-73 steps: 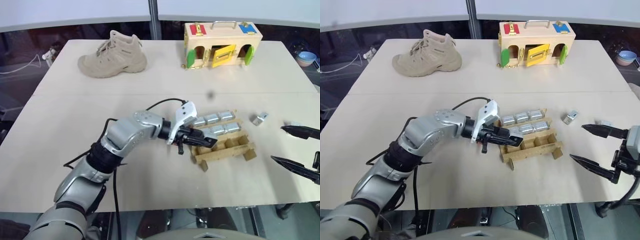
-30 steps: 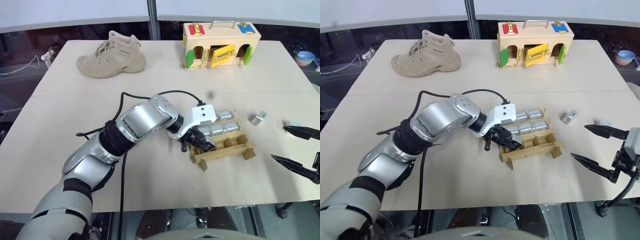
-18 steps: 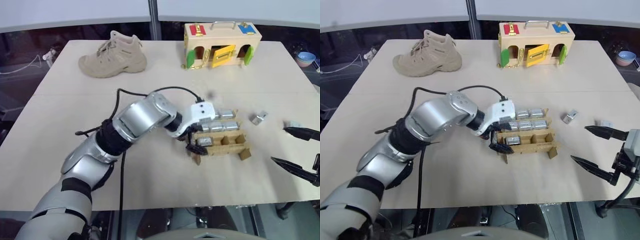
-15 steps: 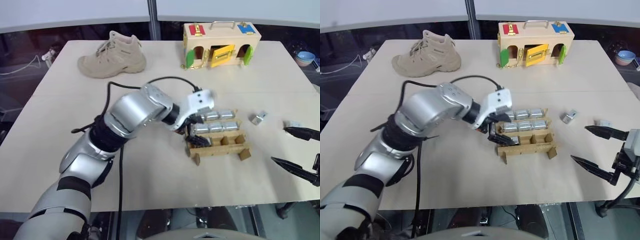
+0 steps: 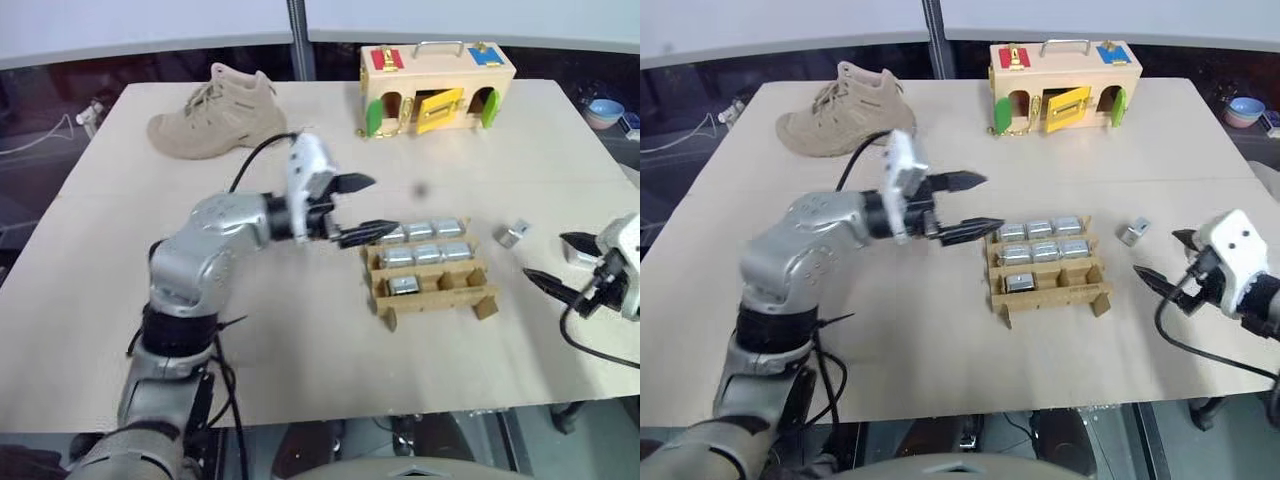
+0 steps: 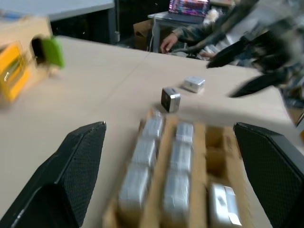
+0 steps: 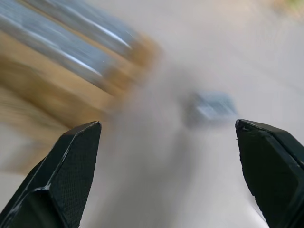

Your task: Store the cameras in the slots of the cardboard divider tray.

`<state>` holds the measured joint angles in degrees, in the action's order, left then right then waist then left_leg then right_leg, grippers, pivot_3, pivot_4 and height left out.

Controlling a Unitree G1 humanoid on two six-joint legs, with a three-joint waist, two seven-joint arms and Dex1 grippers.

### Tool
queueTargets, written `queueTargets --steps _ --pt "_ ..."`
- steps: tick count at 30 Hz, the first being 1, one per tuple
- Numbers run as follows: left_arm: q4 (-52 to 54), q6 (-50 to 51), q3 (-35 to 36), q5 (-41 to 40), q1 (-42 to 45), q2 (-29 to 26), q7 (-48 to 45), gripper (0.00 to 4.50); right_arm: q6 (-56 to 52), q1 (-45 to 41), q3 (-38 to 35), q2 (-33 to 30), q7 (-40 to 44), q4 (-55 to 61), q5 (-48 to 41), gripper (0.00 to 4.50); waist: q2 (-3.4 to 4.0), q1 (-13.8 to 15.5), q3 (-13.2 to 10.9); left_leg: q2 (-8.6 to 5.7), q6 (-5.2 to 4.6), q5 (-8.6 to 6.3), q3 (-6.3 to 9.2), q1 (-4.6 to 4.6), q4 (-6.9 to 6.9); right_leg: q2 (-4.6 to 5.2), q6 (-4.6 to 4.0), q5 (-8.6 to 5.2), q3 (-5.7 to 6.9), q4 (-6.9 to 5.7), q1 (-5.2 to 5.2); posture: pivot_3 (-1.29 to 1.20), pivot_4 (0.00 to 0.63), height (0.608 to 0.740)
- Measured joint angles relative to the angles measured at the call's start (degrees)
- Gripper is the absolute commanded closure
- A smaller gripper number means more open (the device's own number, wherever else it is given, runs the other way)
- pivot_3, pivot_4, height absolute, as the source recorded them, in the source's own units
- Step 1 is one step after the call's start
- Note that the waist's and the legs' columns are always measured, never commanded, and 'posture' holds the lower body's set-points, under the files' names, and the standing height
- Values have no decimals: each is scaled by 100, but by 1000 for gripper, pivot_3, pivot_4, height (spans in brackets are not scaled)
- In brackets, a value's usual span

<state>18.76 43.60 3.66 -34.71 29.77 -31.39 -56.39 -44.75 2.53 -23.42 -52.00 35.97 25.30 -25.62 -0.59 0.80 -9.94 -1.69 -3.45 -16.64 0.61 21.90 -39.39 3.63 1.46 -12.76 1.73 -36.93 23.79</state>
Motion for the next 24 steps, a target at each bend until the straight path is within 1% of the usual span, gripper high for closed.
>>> queueTargets --steps 2,3,5,10,14,16,24 --pt "144 -4 350 -386 -427 -319 -315 48 -571 -568 120 242 -565 -367 109 0 -2 4 0 -1 0 0 0 0 -1 1 0 0 1 3 -1 0 150 740" --pt "232 -9 511 -547 -640 -484 -461 48 -913 -936 119 472 -974 -614 218 0 -2 8 0 -3 0 0 0 2 0 2 0 0 1 5 -2 0 150 740" --pt "362 -27 706 -771 -846 -674 -647 48 -1442 -1340 101 774 -1616 -1008 426 0 -1 78 0 -7 0 0 4 5 0 5 0 0 6 5 -2 0 150 740" --pt "596 -162 822 -1156 -1171 -1036 -1112 48 -2289 -2038 -45 1336 -2496 -1622 652 0 3 90 2 -8 -1 0 2 6 5 2 -1 0 6 5 0 0 150 740" --pt "594 -354 808 -1157 -1178 -1205 -1256 48 -2683 -2409 -312 1523 -2904 -1948 776 0 4 54 3 -7 -2 0 1 5 7 0 -1 0 6 5 -1 0 150 740" --pt "584 -493 806 -1147 -1180 -1242 -1318 48 -2816 -2439 -389 1552 -3020 -1990 843 0 5 29 3 -7 -3 -1 1 5 9 -1 -1 1 6 5 -1 0 150 740" --pt "578 -570 706 -1164 -1179 -1367 -1370 48 -2836 -2506 -443 1723 -3126 -2317 929 0 6 -28 4 -5 -5 -2 -8 -1 11 -7 0 1 -2 2 -1 0 150 740"
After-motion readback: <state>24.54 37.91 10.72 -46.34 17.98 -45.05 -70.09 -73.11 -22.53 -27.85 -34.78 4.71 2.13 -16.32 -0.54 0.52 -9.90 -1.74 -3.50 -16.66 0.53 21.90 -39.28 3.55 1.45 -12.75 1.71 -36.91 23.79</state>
